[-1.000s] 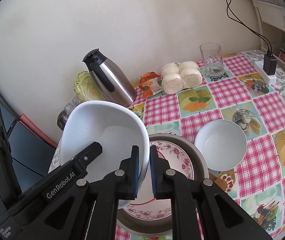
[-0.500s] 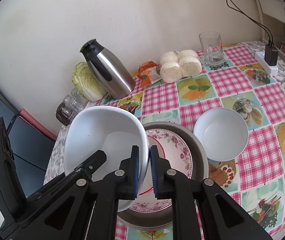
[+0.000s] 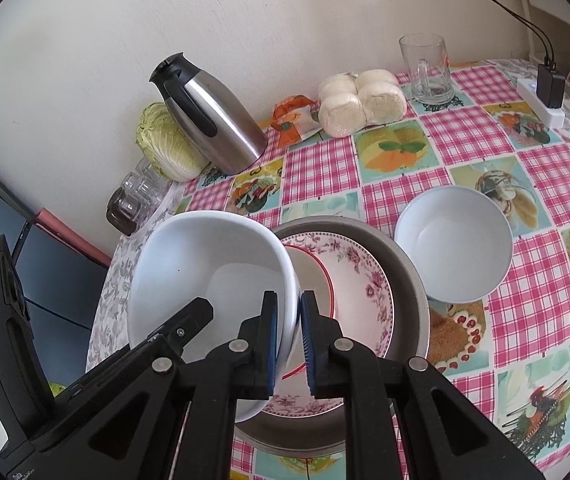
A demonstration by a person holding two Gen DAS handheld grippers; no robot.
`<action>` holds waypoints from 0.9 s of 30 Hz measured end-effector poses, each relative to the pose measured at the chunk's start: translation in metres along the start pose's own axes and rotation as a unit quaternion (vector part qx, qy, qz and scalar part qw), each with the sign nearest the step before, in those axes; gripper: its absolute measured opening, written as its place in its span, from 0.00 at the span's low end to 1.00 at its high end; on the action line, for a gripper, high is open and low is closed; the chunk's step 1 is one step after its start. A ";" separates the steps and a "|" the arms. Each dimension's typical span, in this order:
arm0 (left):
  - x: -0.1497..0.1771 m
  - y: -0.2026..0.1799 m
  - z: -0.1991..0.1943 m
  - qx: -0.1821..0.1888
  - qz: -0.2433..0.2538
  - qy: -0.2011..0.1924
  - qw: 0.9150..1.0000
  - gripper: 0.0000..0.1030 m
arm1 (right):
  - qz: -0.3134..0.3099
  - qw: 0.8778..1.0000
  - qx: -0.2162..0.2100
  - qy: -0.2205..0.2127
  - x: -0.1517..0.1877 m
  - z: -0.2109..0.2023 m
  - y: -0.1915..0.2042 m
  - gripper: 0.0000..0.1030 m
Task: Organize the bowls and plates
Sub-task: 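Lower the white square bowl onto the stacked bowl and open the right tool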
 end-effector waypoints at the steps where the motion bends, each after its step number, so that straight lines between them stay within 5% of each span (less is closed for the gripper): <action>1: 0.000 0.000 0.000 0.000 -0.001 0.001 1.000 0.25 | -0.001 1.000 0.000 0.000 0.000 0.000 0.001 0.14; 10: 0.002 0.002 0.007 0.010 -0.013 0.014 1.000 0.25 | 0.008 1.000 -0.004 0.007 0.000 0.002 -0.001 0.15; 27: 0.006 0.006 0.024 0.003 -0.024 0.033 0.999 0.43 | 0.027 0.999 -0.007 0.029 0.006 0.020 -0.014 0.19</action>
Point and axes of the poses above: each gripper's, at about its wrist camera, not at the fingertips, and z roughly the way its jaws point, y to its left, x to its underside, the point moved 8 cm from there along z, roughly the way its jaws point, and after that the axes turned 5 degrees about -z, right-handed, at the moved point
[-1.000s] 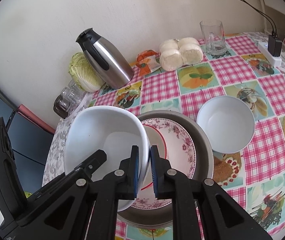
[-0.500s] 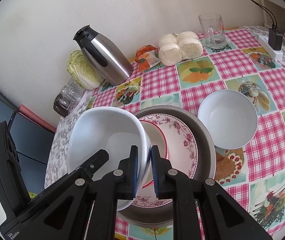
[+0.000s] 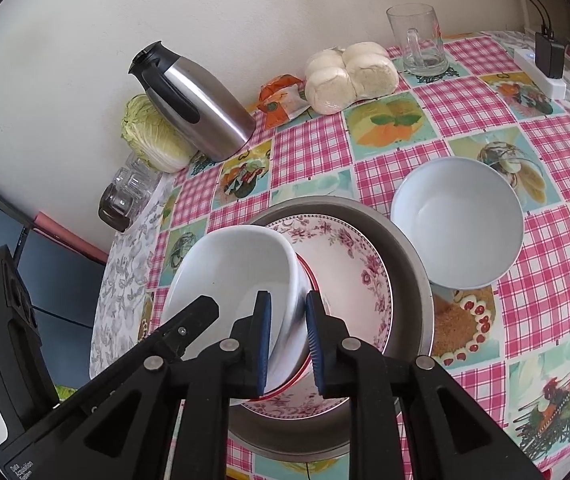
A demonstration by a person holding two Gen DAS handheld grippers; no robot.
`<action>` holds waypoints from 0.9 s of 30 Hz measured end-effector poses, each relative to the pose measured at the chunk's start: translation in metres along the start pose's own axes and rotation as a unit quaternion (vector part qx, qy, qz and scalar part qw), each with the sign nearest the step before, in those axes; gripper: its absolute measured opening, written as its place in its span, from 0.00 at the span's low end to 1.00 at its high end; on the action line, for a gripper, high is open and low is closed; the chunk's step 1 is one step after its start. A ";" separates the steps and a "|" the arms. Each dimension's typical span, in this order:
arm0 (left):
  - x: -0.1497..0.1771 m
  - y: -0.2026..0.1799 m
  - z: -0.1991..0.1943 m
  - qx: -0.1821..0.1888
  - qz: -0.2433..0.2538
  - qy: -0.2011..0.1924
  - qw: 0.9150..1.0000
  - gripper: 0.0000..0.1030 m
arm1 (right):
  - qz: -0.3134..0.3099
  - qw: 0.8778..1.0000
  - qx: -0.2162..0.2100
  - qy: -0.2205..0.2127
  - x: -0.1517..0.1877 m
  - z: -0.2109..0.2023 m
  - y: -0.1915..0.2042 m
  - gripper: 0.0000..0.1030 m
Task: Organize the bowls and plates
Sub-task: 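Lower the white square bowl onto the stacked bowl and open the right tool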
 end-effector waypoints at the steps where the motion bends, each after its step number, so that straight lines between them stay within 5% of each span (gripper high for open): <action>1: 0.000 0.000 0.000 0.000 -0.001 0.001 1.000 0.43 | 0.000 1.000 0.001 0.001 0.000 0.000 0.000 0.19; 21: -0.003 -0.002 -0.014 0.017 -0.008 -0.017 1.000 0.46 | -0.007 1.000 -0.004 -0.008 -0.004 -0.009 0.004 0.19; 24: -0.007 0.001 -0.021 0.007 -0.010 -0.030 0.999 0.58 | -0.008 1.000 -0.004 -0.011 -0.004 -0.012 0.005 0.19; 27: -0.009 0.005 -0.025 -0.003 -0.014 -0.040 0.999 0.59 | -0.009 1.000 -0.002 -0.015 -0.006 -0.015 0.005 0.19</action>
Point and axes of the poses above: each gripper's, at about its wrist camera, not at the fingertips, and z roughly the way its jaws point, y to its left, x to its underside, the point moved 8 cm from there along z, roughly the way its jaws point, and after that the axes turned 5 degrees about -z, right-handed, at the moved point
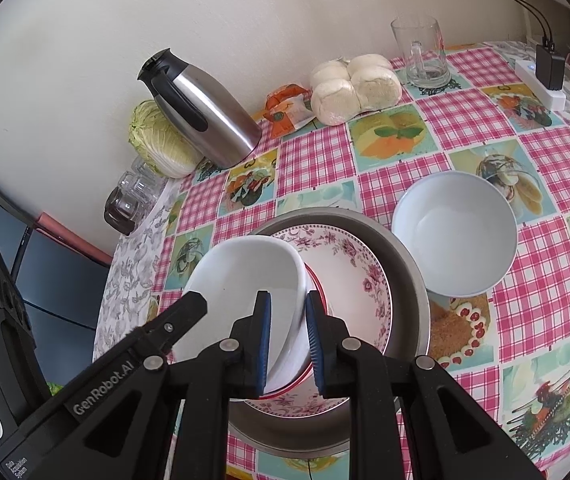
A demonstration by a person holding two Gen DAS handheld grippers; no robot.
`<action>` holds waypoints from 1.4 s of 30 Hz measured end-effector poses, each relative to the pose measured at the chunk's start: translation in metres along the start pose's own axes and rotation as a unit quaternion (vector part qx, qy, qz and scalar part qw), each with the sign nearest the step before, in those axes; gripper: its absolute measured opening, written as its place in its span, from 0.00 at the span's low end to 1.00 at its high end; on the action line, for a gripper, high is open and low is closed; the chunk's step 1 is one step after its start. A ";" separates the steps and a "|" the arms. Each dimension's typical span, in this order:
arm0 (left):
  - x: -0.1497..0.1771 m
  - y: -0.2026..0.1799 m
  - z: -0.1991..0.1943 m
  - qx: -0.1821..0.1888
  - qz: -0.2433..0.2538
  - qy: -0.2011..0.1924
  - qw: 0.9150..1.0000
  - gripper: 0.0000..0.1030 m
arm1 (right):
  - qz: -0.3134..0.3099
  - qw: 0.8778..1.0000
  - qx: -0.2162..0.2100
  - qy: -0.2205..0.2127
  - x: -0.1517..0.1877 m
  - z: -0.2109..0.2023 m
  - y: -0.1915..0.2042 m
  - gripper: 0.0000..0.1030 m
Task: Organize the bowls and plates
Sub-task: 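Lower the white square bowl onto the stacked bowl and open the right tool, then withdraw the right tool and move it to the plain white round bowl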
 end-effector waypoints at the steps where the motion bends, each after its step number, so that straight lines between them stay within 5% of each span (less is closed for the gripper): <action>1: -0.001 0.001 -0.001 -0.002 -0.002 -0.001 1.000 0.59 | 0.000 1.000 0.000 -0.001 0.000 -0.001 0.000 0.19; 5: -0.004 0.007 -0.002 -0.015 -0.007 -0.007 1.000 0.67 | -0.002 1.000 0.007 -0.005 -0.001 -0.003 0.000 0.22; 19: -0.008 0.024 -0.004 -0.079 -0.007 -0.025 0.997 0.99 | 0.018 0.998 0.058 -0.019 -0.007 -0.007 -0.022 0.73; 26: -0.012 0.034 -0.005 -0.111 -0.011 -0.043 0.993 1.00 | 0.017 0.997 0.066 -0.023 -0.008 -0.008 -0.025 0.77; 28: -0.013 0.040 -0.006 -0.124 -0.015 -0.048 0.991 1.00 | 0.015 0.997 0.069 -0.025 -0.008 -0.009 -0.026 0.92; 42: -0.017 0.055 -0.013 -0.143 -0.045 -0.064 0.987 1.00 | 0.000 0.997 0.074 -0.029 -0.009 -0.011 -0.023 0.92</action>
Point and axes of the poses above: each gripper's, at about its wrist camera, not at the fingertips, and z roughly the way its jaws point, y to its left, x to its underside, the point moved 8 cm from there along z, roughly the way its jaws point, and after that the axes turned 5 degrees about -z, right-handed, at the moved point
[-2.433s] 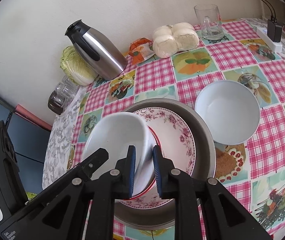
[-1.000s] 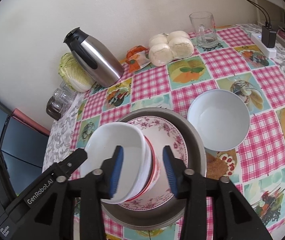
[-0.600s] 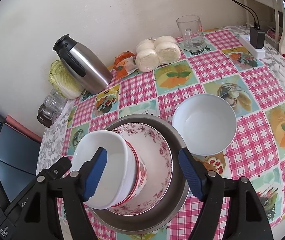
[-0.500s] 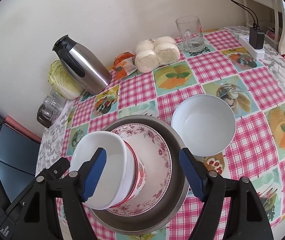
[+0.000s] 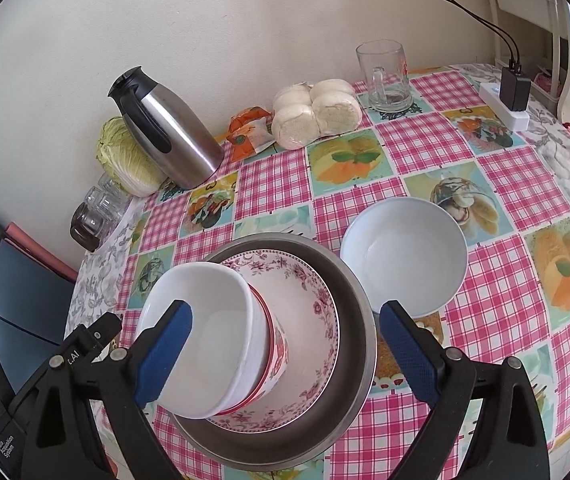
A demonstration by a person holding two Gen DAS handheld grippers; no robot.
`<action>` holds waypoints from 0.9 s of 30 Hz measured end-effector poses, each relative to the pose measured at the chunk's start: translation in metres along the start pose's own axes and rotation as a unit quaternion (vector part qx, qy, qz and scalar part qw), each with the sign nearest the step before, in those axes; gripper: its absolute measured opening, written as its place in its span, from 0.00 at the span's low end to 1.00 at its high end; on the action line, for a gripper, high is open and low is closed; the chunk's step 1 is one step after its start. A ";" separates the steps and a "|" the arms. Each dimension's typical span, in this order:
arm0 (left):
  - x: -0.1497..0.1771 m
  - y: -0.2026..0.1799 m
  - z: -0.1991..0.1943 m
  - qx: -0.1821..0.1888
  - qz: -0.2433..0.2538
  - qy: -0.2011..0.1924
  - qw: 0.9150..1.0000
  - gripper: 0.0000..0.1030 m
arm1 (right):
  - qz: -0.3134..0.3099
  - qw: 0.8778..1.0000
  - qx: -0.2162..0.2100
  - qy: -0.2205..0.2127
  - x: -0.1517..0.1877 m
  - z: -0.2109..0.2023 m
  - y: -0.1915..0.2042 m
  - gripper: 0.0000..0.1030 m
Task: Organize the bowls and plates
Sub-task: 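Withdraw the right tool and move it to the plain white round bowl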
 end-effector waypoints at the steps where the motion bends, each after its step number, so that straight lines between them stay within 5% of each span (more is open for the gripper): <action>1: 0.000 0.000 -0.001 -0.001 -0.001 -0.001 1.000 1.00 | -0.001 1.000 -0.001 0.000 0.000 -0.001 -0.001 0.92; 15: 0.000 -0.039 -0.027 0.013 0.025 -0.036 0.999 1.00 | 0.032 0.997 0.054 -0.045 -0.026 -0.043 -0.076 0.92; 27: 0.008 -0.120 -0.060 0.057 0.114 -0.081 0.989 1.00 | 0.111 0.989 0.073 -0.066 -0.028 -0.072 -0.159 0.92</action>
Point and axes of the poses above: each gripper's, at about its wrist camera, not at the fingertips, and z roughly the way its jaws point, y to its left, x to its underside, the point moved 8 cm from there along z, roughly the way its jaws point, and after that the axes turned 5 degrees about -z, right-handed, at the moved point
